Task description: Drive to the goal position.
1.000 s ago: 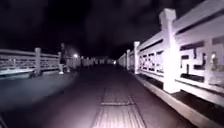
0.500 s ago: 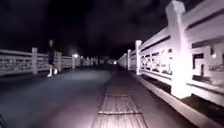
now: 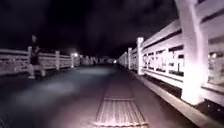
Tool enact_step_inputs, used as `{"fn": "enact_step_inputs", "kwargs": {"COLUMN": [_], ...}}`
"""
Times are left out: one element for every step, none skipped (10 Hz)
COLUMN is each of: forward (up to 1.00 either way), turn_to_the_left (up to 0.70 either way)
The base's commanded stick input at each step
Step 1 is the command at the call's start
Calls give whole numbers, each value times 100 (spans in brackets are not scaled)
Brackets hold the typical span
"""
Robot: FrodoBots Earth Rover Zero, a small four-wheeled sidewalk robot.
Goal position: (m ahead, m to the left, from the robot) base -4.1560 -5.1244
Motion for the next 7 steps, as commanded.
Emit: {"fn": "enact_step_inputs", "kwargs": {"forward": [45,45,45,45,45,45,45], "turn_to_the_left": [0,0,0,0,0,0,0]}}
